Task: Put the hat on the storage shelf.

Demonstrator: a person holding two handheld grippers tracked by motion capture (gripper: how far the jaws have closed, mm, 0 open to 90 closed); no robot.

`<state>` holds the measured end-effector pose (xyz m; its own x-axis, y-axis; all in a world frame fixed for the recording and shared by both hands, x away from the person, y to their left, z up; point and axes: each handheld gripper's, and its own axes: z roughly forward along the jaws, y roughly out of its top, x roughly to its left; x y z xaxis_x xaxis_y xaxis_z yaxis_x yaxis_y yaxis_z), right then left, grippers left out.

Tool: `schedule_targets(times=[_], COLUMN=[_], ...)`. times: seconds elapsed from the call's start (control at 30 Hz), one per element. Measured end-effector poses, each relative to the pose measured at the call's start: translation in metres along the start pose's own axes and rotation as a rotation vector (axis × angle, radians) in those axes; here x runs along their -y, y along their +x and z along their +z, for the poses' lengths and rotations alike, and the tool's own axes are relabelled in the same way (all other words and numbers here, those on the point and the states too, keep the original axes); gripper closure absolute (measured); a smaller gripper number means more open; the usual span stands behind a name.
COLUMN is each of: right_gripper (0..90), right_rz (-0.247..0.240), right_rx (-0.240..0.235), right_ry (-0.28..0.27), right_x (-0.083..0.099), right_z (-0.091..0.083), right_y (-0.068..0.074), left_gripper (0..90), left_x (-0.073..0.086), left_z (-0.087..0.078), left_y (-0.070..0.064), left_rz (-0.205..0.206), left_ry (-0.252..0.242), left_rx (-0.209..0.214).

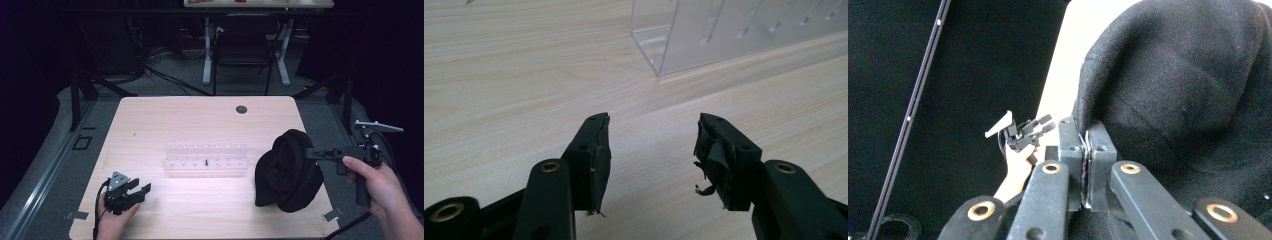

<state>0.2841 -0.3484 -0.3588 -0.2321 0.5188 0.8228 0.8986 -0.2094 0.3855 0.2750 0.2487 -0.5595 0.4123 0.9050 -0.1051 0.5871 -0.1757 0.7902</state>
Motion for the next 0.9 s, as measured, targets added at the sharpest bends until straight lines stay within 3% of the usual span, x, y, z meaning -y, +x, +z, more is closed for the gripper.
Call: schedule_targets(times=[0.5,0.9], right_gripper=[88.2,88.3], right_rz=[-0.033,-0.057], right_rx=[-0.023,-0.049], right_ry=[-0.053,-0.047], right_x=[-0.02,-0.033], right_z=[0.001,0.013], right_y=[0.024,0.038], left_gripper=[47.3,47.3], left_x=[0.0,0.0], left_z=[0.0,-0.001], left_y=[0.0,0.0], left_rz=[0.004,0.004], left_ry=[-0.007,-0.009], left_rx=[0.006,0.004])
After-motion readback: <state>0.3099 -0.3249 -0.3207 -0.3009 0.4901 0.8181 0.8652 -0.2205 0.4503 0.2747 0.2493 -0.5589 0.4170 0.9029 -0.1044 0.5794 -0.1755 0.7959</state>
